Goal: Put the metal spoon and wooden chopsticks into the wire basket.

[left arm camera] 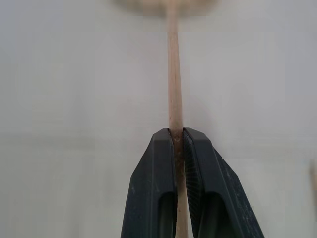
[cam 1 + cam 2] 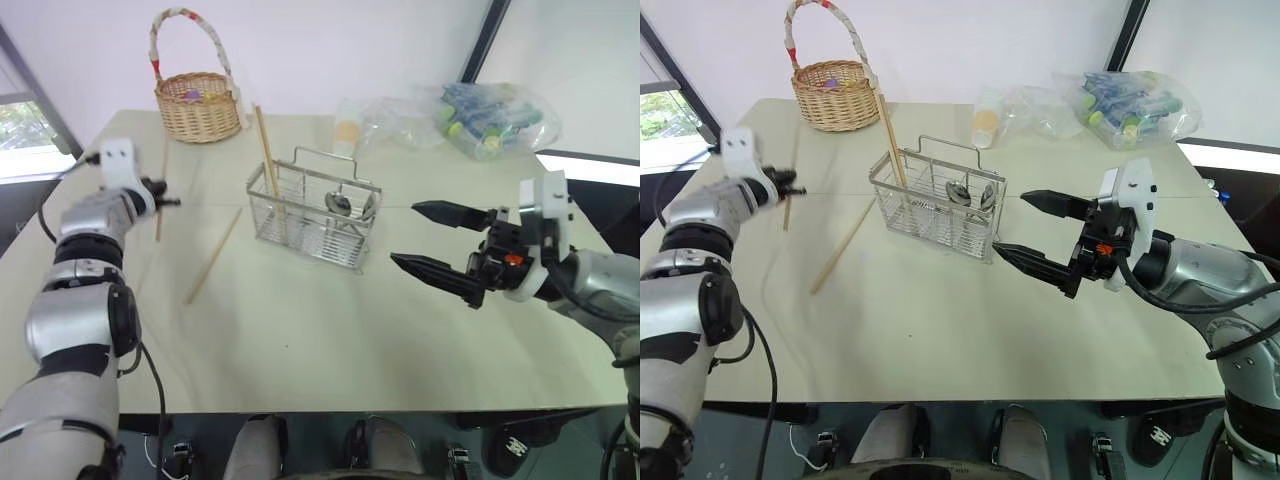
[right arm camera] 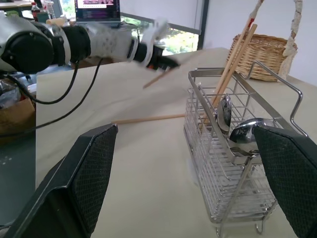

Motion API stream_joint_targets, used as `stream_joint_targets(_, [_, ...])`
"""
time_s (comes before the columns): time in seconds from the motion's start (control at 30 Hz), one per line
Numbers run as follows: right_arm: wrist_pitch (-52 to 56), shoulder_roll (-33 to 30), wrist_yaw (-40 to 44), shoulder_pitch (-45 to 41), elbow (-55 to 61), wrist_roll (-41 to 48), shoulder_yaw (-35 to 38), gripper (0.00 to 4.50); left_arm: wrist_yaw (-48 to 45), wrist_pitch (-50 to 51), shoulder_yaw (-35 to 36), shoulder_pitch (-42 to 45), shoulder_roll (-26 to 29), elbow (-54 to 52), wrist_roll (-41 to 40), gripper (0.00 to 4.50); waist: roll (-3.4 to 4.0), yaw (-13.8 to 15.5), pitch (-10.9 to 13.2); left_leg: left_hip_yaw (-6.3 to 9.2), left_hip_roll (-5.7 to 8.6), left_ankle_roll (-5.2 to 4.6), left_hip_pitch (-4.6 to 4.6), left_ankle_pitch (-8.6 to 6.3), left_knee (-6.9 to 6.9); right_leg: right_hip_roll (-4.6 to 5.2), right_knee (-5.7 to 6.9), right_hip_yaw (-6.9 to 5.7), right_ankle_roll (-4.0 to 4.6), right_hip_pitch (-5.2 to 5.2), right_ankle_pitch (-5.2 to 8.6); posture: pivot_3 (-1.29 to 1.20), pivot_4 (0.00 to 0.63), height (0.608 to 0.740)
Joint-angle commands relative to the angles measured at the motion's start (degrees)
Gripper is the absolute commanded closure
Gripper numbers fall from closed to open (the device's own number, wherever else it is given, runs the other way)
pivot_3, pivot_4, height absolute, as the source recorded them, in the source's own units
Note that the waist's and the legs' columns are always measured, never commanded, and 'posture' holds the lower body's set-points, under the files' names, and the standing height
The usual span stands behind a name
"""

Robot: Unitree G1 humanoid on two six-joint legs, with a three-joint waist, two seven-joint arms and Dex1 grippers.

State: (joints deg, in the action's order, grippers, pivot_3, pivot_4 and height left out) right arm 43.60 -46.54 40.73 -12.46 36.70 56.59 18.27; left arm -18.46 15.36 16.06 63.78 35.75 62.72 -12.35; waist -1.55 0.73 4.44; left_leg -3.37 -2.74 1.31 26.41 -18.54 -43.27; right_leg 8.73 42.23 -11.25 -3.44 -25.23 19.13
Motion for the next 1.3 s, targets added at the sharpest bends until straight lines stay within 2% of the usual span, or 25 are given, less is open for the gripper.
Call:
stream_joint_targets(0.03, [0.37, -0.28, -1.36, -1.33, 0.18, 2.25, 0.74, 0.0, 1.82, -1.0, 7.5, 1.56, -2.2, -15.08, -8.53, 4.45, 0.04, -0.04, -0.02, -0.01, 0.0, 0.01, -0.01, 0.01, 0.0, 0.0, 0.01, 0.0, -0.01, 0.05, 0.0, 0.0, 0.15, 0.623])
stream_joint_targets(0.23, [1.38, -0.78, -2.72, -1.4, 0.1, 3.97, 1.46, 0.0, 6.28, 14.04, 13.12, -2.52, -12.04, -44.51, -25.09, 4.45, 0.16, -0.03, -0.01, 0.12, 0.03, 0.01, -0.12, 0.01, -0.1, -0.04, -0.08, 0.01, -0.02, 0.39, -0.01, 0.0, 0.15, 0.623])
stream_joint_targets(0.43, [1.61, -0.51, -4.09, -0.8, -0.15, 4.32, 1.76, 0.0, 8.15, 22.41, 8.41, -6.85, -17.17, -56.92, -29.36, 4.45, 0.22, -0.05, 0.09, 0.11, 0.02, -0.02, -0.78, -0.01, 0.03, -0.07, -0.1, 0.01, 0.0, 0.78, 0.02, 0.0, 0.15, 0.623])
stream_joint_targets(0.63, [1.29, -0.05, -4.99, 2.16, 0.94, 4.69, 2.28, 0.0, 4.41, 18.11, 2.14, -11.41, -20.27, -57.69, -25.31, 4.45, 0.21, 0.05, 0.1, 0.07, 0.01, -0.17, -0.84, -0.09, 0.02, -0.08, -0.06, 0.02, 0.01, 0.83, 0.01, 0.0, 0.15, 0.623])
stream_joint_targets(1.0, [1.76, 0.04, -12.43, 2.34, 2.55, 11.46, 3.6, 0.0, -2.44, 5.43, -5.31, -13.04, -25.24, -46.37, -15.99, 4.45, 0.19, 0.09, 0.11, -0.03, 0.01, -0.23, -0.66, -0.13, 0.02, -0.07, -0.14, 0.01, 0.01, 0.74, 0.02, 0.0, 0.15, 0.623])
stream_joint_targets(1.1, [1.73, -0.59, -13.46, 2.49, 2.14, 12.33, 4.44, 0.0, -3.33, 4.74, -5.3, -13.55, -25.74, -45.98, -15.68, 3.41, 0.2, 0.08, 0.11, -0.03, 0.01, -0.3, -0.66, -0.17, 0.02, -0.06, -0.16, 0.01, 0.01, 0.74, 0.02, 0.0, 0.15, 0.623])
stream_joint_targets(1.3, [1.62, -1.0, -14.06, 2.2, 1.47, 12.29, 4.29, 0.0, -3.07, 5.53, -3.87, -14.47, -26.05, -47.94, -16.79, 0.52, 0.21, 0.06, 0.12, -0.01, 0.0, -0.32, -0.72, -0.18, 0.03, -0.07, -0.18, 0.01, 0.01, 0.74, 0.02, 0.0, 0.15, 0.623])
